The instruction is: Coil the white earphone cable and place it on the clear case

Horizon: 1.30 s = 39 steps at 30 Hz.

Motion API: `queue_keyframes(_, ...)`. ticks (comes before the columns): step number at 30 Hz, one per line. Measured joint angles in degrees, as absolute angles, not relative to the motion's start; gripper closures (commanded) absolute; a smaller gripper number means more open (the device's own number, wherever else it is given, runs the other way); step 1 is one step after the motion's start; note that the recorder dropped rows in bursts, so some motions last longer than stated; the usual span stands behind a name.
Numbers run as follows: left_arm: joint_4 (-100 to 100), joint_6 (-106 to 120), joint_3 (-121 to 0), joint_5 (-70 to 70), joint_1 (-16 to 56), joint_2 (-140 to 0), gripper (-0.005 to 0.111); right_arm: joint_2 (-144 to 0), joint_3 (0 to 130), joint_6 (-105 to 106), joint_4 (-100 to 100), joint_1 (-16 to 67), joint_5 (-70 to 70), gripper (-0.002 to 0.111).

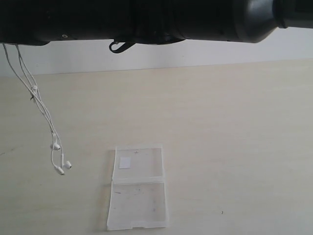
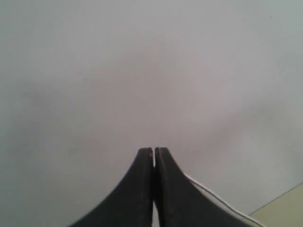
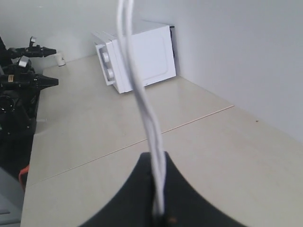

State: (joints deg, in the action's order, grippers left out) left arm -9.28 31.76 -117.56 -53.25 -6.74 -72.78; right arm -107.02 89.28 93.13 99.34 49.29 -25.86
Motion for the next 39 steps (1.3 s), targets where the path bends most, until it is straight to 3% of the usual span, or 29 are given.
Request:
queue_keyframes(16, 10.25, 24.37, -117.56, -60.29, -6.74, -72.36, 0.107, -101.67, 89.28, 83.13, 87.21, 49.29, -22.75, 0.108)
queue_keyframes(39, 13.96, 21.17, -117.56, -70.04, -6.74, -72.07, 0.107, -97.74, 89.28, 75.26, 79.39, 49.29, -20.84, 0.108)
